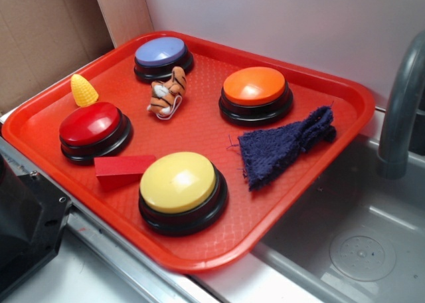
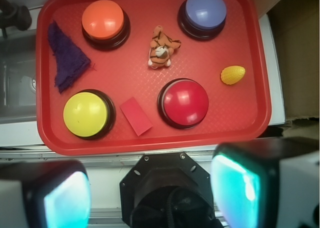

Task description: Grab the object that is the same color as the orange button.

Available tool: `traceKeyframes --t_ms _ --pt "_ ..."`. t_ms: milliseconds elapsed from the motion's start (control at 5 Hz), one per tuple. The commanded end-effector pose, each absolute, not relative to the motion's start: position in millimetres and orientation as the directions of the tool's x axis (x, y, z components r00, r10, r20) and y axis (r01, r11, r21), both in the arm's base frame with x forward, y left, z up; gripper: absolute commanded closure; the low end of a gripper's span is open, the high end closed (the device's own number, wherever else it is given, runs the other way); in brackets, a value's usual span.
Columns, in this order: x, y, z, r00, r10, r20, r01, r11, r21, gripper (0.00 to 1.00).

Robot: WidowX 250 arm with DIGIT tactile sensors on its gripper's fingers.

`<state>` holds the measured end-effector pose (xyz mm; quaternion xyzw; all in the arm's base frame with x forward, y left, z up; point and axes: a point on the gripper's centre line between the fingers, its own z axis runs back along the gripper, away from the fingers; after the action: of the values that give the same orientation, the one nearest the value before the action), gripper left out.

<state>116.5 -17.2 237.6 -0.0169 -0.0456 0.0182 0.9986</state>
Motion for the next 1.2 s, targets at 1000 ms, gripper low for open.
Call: traceKeyframes --t_ms 1000 --pt "244.6 12.6 92.7 0.991 0.070 0.110 -0.081 0.992 0.095 0.00"
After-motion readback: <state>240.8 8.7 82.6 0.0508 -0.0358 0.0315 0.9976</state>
